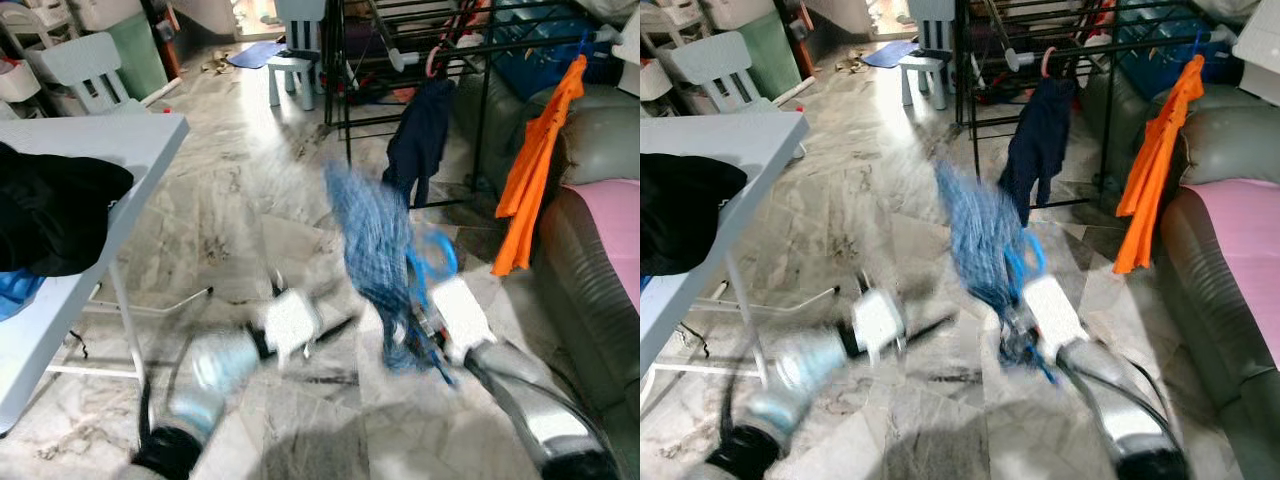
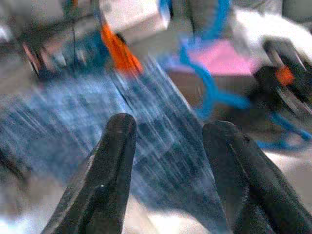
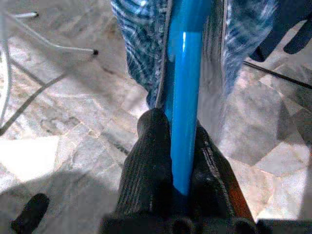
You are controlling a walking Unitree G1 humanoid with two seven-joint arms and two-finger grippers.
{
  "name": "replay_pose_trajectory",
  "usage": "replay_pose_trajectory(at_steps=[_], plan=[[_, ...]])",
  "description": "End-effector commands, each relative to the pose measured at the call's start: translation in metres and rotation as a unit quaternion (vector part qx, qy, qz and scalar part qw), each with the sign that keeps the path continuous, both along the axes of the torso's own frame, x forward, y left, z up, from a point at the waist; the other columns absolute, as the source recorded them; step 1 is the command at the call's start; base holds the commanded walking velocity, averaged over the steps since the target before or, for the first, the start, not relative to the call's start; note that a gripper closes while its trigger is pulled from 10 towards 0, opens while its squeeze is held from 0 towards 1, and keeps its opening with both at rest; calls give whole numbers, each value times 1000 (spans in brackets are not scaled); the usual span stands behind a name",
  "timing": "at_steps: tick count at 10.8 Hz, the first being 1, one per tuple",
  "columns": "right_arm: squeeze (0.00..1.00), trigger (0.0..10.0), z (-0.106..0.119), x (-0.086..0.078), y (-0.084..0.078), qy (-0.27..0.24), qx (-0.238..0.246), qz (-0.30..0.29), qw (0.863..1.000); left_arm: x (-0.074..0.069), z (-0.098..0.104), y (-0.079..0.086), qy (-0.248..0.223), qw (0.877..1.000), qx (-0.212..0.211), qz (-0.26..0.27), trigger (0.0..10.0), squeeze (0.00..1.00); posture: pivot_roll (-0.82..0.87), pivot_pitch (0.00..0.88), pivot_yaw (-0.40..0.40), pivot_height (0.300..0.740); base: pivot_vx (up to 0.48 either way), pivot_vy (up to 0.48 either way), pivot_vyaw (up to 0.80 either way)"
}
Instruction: Hang hanger
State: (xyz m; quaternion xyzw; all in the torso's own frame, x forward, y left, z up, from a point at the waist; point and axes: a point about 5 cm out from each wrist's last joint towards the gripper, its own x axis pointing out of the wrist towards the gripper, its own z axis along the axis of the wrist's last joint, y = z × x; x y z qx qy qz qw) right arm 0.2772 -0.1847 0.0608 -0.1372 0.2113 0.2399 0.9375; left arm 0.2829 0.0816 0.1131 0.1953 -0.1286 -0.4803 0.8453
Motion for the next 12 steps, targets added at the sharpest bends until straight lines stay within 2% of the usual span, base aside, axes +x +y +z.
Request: replay_pose_trajectory(at_steps=[1, 2, 3, 5, 8, 9, 11, 12], plan=[[0, 10000, 1, -6, -2, -11, -23, 46, 999, 1, 6, 3, -12, 999, 30, -16, 10000, 1000, -132, 48, 88, 740, 0, 0, 0], [0, 10000, -2, -12, -8, -8, -45, 69, 997, 2, 7, 3, -19, 998, 57, -26, 10000, 1000, -139, 50, 94, 740, 0, 0, 0], [0, 10000, -4, -22, -15, 0, -75, 116, 990, -4, 15, -1, -20, 996, 73, -52, 10000, 1000, -143, 52, 102, 740, 0, 0, 0], [0, 10000, -2, -29, -28, 1, -121, 171, 978, -6, 19, -2, -30, 991, 108, -79, 10000, 1000, -148, 53, 106, 740, 0, 0, 0], [0, 10000, 12, -34, -34, -27, -173, 261, 949, -4, 7, 9, 6, 981, 169, -93, 10000, 1000, -152, 53, 116, 740, 0, 0, 0], [0, 10000, 19, -35, -33, -32, -177, 290, 940, -7, -5, 16, 37, 971, 208, -114, 10000, 1000, -156, 55, 118, 740, 0, 0, 0], [0, 10000, 36, -33, -34, -49, -196, 329, 923, 2, -10, 20, 38, 969, 225, -99, 10000, 1000, -164, 57, 120, 740, 0, 0, 0], [0, 10000, 40, -33, -33, -54, -203, 340, 917, 2, -12, 19, 51, 965, 233, -107, 10000, 863, -164, 57, 120, 740, 0, 0, 0]])
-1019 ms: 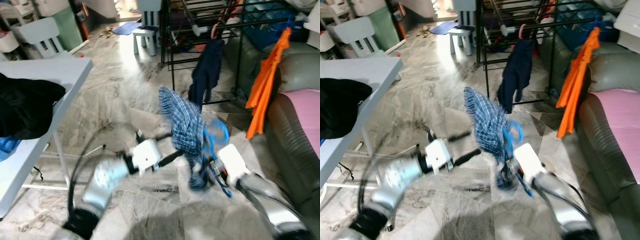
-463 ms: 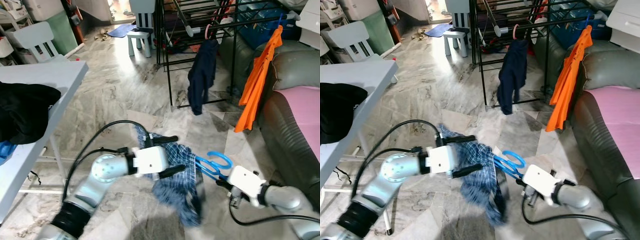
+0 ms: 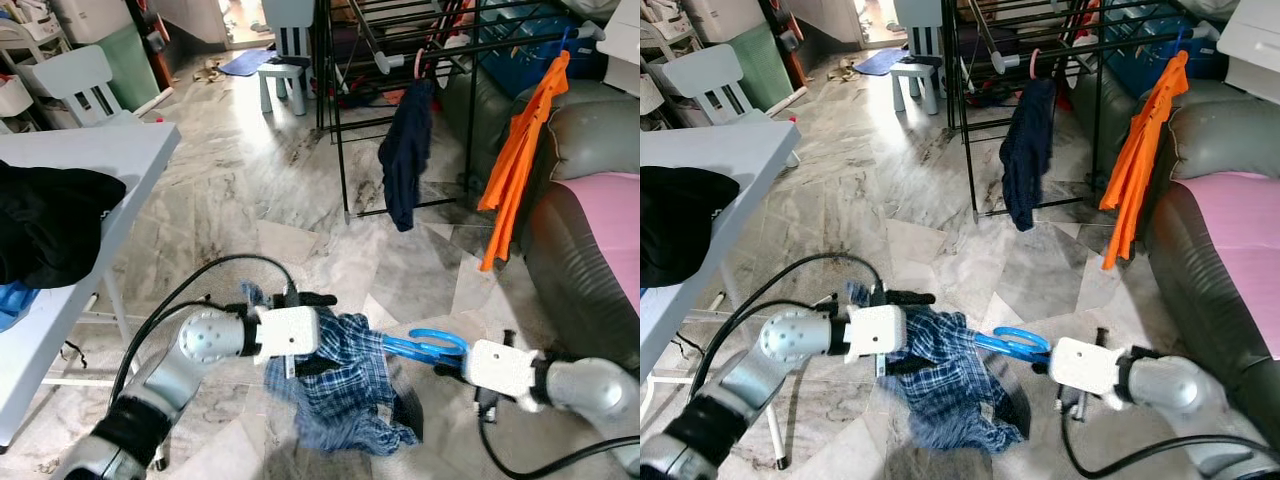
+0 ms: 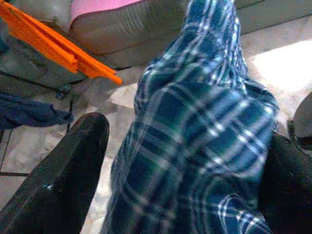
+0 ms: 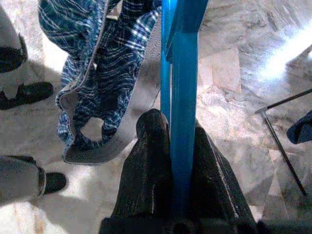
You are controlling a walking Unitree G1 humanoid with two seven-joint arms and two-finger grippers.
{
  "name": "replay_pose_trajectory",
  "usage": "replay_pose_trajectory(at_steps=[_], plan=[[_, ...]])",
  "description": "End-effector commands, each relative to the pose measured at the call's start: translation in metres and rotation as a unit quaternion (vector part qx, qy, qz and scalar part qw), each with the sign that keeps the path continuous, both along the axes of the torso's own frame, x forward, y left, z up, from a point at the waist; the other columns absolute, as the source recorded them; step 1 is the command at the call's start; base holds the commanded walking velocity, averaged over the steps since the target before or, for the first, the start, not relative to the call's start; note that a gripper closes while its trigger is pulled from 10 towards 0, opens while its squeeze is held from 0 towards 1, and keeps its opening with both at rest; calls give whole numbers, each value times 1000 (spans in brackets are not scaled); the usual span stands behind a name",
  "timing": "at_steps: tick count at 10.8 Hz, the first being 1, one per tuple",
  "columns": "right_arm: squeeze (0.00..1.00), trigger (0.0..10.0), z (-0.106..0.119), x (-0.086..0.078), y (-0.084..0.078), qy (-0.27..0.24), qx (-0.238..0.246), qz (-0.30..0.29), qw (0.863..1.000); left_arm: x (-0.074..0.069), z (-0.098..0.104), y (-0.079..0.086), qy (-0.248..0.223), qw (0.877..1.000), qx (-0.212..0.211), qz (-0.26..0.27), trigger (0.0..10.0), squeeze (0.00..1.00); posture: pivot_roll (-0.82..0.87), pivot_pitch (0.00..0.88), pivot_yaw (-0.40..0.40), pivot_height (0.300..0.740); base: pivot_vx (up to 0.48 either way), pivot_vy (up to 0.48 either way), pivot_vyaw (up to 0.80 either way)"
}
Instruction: Hang hanger
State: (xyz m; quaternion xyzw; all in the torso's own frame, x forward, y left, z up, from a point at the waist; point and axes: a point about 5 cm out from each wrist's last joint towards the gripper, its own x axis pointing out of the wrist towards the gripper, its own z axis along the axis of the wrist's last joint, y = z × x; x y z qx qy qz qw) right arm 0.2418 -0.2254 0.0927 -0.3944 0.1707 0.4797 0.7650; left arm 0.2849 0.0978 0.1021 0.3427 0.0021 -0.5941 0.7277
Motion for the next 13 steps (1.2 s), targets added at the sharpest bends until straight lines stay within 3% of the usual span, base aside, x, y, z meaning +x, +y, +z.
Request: replay_pose_trajectory(at_steps=[1, 2, 3, 4, 9, 13], plan=[[0, 10000, 11, 1, 12, -18, 0, 43, 999, 3, -6, 0, 12, 1000, 27, -9, 10000, 0, -171, 55, 124, 740, 0, 0, 0], [0, 10000, 12, 1, 14, -18, 0, 49, 999, 4, -6, -3, 21, 999, 27, -15, 10000, 0, -172, 55, 125, 740, 0, 0, 0], [0, 10000, 12, 1, 16, -20, -2, 52, 998, 4, -5, -6, 27, 999, 30, -27, 6392, 0, -173, 56, 128, 740, 0, 0, 0], [0, 10000, 8, 0, 17, -24, -17, 58, 998, 2, -4, -8, 36, 997, 42, -48, 0, 0, -173, 56, 128, 740, 0, 0, 0], [0, 10000, 5, -1, 22, -31, -30, 65, 997, 8, -9, -2, 26, 993, 101, -50, 0, 0, -172, 62, 135, 740, 0, 0, 0], [0, 10000, 1, 0, 24, -30, -38, 68, 997, 14, -3, -5, 9, 995, 90, -47, 0, 0, -169, 60, 133, 740, 0, 0, 0]])
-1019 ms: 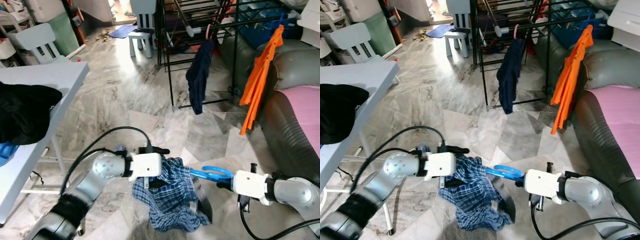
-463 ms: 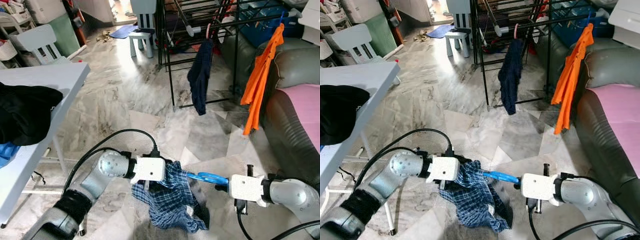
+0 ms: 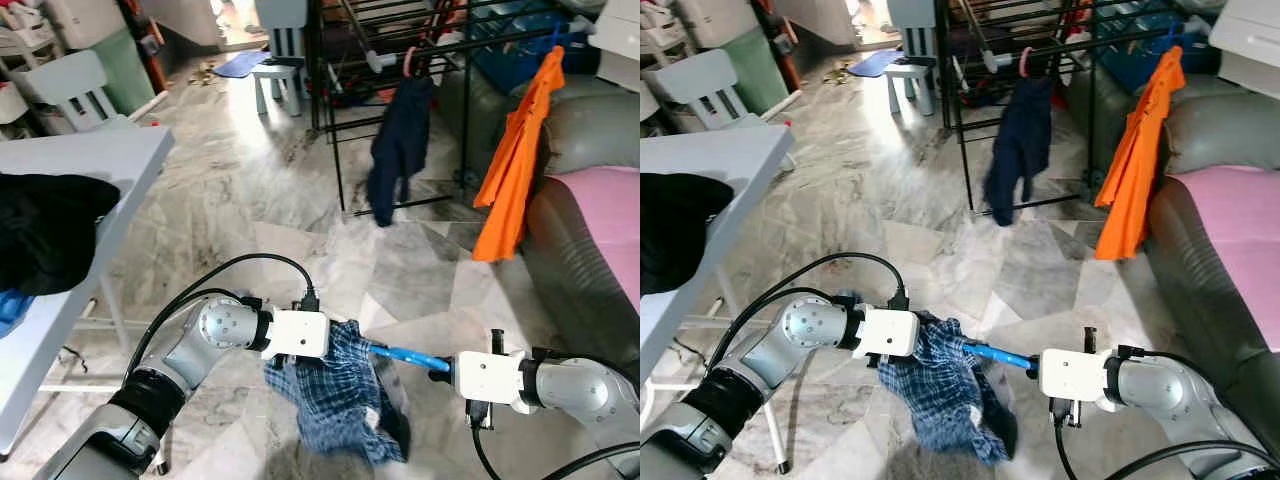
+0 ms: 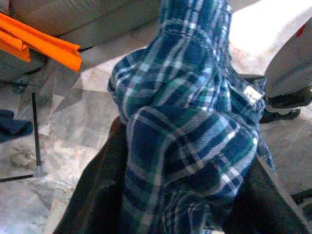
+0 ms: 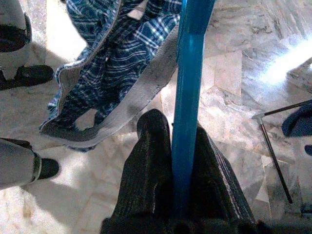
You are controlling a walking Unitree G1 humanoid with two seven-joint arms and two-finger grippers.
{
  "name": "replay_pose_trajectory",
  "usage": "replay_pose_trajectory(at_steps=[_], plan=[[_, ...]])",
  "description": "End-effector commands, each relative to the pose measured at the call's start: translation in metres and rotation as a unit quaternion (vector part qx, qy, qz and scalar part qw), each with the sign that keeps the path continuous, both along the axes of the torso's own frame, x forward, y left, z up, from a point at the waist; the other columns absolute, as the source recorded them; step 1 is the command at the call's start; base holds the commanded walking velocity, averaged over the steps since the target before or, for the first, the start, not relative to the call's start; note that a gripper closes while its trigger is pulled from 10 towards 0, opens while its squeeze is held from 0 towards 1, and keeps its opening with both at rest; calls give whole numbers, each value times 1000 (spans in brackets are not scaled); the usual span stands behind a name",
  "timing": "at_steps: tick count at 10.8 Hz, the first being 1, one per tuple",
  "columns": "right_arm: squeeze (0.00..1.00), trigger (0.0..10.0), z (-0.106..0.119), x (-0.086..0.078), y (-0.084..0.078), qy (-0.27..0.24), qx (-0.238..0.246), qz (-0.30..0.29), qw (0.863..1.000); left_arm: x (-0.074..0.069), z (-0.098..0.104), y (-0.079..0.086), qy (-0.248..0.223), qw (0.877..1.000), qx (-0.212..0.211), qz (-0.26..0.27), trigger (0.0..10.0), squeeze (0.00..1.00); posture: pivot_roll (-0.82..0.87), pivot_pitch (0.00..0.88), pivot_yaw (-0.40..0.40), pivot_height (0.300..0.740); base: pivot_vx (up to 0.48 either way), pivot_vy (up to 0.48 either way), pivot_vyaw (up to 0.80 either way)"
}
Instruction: Hang hanger
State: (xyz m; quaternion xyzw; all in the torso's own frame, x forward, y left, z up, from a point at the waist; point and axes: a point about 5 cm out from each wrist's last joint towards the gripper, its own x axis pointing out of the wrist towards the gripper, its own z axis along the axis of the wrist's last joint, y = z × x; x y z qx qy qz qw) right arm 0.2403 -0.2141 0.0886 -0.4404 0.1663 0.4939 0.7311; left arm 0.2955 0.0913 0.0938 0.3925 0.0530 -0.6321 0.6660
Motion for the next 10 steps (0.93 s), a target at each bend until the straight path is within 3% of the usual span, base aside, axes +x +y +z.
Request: replay_pose_trajectory(at_steps=[1, 10], plan=[[0, 10000, 5, 2, 13, -15, 7, 32, 999, 1, 2, -1, -9, 1000, -1, -5, 0, 0, -168, 60, 132, 740, 0, 0, 0], [0, 10000, 2, 4, 17, -20, 7, 36, 999, 8, -7, 0, -33, 999, -6, 24, 0, 0, -164, 66, 125, 740, 0, 0, 0]])
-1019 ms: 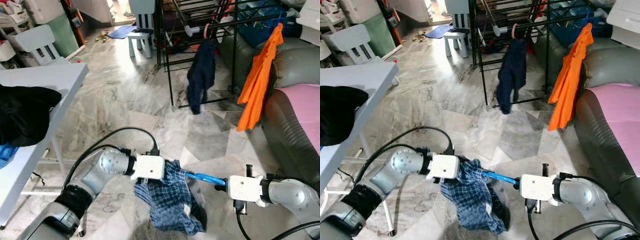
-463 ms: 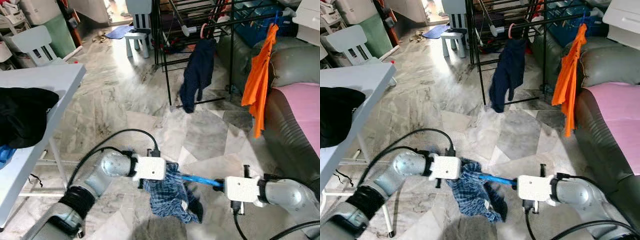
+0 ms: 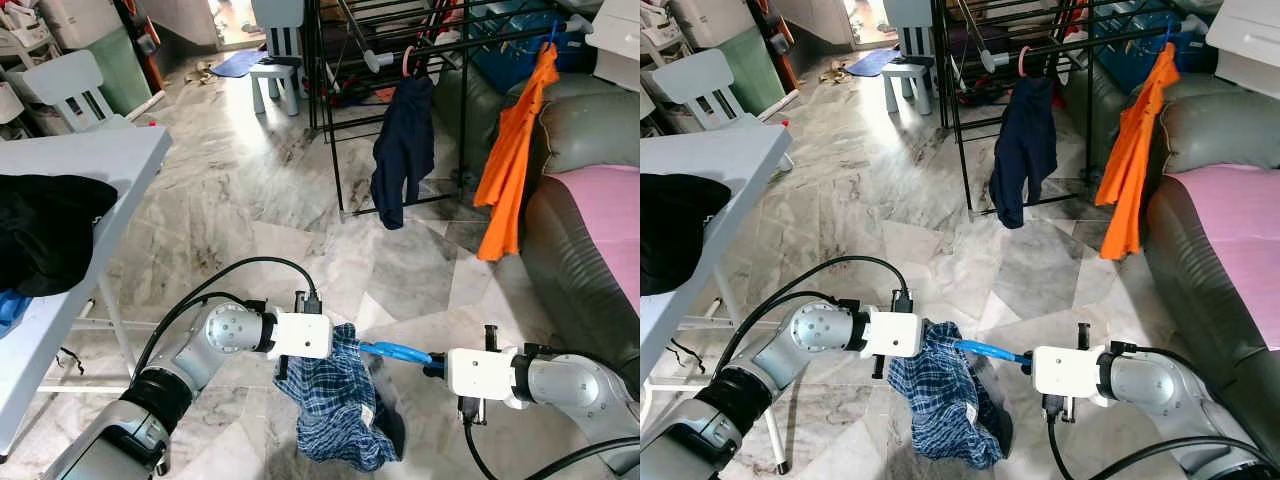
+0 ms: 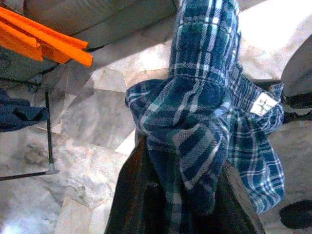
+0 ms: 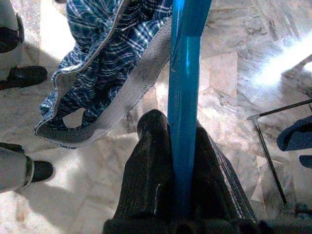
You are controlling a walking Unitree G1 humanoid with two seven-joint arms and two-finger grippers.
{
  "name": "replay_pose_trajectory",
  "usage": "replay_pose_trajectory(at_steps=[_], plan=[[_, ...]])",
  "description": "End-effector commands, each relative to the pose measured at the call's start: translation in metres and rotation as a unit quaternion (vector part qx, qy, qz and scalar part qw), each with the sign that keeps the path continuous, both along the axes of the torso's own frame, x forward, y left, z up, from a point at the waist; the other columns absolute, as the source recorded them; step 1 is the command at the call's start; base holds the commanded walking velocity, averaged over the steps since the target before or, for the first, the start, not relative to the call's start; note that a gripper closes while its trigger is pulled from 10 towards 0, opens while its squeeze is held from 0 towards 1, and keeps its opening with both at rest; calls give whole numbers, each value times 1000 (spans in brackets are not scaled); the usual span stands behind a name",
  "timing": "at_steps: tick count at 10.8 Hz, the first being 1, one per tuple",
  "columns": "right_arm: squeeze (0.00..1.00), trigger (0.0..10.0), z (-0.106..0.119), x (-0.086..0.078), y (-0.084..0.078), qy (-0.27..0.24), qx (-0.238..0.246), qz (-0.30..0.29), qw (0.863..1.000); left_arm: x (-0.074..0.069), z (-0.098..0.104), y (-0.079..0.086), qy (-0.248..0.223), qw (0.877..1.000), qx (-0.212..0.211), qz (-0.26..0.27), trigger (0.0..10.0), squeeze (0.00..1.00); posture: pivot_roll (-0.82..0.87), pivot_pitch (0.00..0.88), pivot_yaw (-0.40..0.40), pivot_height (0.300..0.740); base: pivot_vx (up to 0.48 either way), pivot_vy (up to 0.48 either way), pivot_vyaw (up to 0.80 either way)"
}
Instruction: Hang hanger
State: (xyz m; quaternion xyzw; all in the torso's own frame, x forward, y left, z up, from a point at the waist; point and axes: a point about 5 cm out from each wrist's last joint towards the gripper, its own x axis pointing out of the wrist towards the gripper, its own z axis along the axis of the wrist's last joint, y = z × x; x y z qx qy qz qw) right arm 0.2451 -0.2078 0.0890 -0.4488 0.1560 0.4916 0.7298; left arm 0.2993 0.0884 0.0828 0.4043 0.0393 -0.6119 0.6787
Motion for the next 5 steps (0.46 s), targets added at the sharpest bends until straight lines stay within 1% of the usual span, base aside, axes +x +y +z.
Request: replay_pose_trajectory(at_steps=[1, 3, 5], plan=[[0, 10000, 2, -1, 10, -8, 8, 30, 999, 3, 0, 5, -4, 1000, 6, 11, 0, 0, -164, 66, 124, 740, 0, 0, 0], [0, 10000, 2, 0, 11, -10, 9, 30, 999, 3, -2, 7, -5, 1000, 7, 11, 0, 0, -162, 67, 125, 740, 0, 0, 0], [0, 10000, 1, 1, 11, -8, 12, 29, 999, 1, -3, 4, -6, 1000, -10, 11, 0, 0, -160, 71, 125, 740, 0, 0, 0]])
